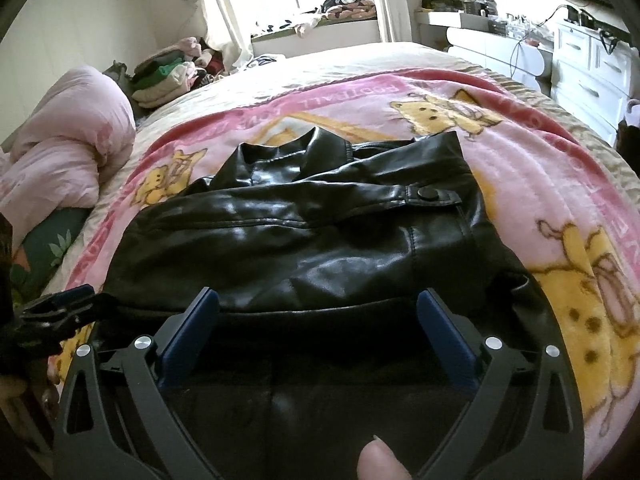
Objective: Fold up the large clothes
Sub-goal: 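Open both tools and move them back toward the jacket hem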
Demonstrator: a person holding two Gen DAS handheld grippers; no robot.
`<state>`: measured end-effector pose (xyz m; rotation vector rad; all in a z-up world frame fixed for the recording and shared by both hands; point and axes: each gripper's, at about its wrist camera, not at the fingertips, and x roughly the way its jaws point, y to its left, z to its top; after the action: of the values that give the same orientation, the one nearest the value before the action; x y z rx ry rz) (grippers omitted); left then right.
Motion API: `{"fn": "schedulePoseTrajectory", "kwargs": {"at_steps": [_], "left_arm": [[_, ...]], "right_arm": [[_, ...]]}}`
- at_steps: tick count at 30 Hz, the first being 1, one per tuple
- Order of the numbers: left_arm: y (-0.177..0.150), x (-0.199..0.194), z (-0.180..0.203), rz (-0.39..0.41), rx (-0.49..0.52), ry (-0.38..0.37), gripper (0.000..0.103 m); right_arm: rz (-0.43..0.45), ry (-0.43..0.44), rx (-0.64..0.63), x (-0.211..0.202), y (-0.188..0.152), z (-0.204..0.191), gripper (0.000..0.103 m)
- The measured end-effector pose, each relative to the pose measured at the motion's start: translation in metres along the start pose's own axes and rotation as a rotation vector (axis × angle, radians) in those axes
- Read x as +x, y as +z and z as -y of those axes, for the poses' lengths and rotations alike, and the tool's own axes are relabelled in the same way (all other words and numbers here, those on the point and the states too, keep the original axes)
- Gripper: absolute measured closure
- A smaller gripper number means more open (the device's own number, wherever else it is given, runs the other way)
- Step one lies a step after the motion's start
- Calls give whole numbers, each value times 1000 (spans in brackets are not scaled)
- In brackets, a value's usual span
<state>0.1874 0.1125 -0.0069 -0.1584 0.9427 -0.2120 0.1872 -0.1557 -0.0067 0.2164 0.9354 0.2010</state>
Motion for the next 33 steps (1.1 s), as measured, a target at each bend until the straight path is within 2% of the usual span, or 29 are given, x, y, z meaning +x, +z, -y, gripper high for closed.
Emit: {"fn": "schedulePoseTrajectory", "kwargs": {"at_steps": [9,25,29,33], "left_arm": [[0,-12,9,20,19,16,9],[-1,-52,28,112,31,30,9],[-9,-61,34,144,20,19,9],[-24,-67,37,143,0,-8,9]], "right_arm": [[31,20,4,-20,1,-5,4],[84,45,-19,-68,-1,-3,4],[101,52,-12,-80,-3,0,4],[116,58,-10,-89,-4,3,4]]}}
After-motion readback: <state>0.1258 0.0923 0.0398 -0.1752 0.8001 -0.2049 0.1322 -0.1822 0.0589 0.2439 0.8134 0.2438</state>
